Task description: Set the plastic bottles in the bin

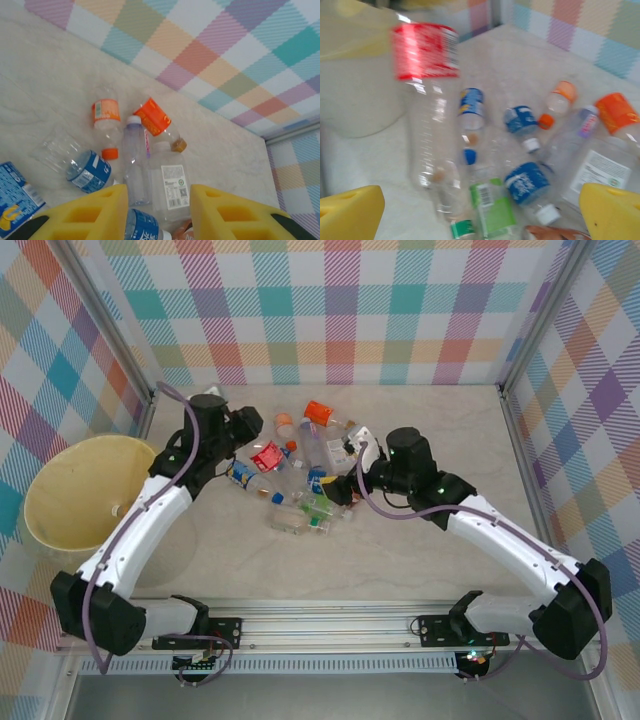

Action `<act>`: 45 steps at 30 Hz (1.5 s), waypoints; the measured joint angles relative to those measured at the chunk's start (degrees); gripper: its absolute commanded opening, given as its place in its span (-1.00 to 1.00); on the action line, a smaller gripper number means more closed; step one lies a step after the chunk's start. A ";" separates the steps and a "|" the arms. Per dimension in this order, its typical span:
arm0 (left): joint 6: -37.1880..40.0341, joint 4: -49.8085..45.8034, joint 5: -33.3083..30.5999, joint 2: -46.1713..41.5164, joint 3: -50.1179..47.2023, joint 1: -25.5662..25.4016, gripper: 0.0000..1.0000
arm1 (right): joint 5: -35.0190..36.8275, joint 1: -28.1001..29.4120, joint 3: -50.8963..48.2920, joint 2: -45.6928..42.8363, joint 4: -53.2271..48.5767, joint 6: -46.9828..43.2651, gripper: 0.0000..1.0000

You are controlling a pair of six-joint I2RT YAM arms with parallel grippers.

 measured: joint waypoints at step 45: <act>36.48 -39.28 -51.01 -5.20 36.13 20.33 -0.14 | 21.86 -3.74 2.62 12.20 -1.27 16.41 1.00</act>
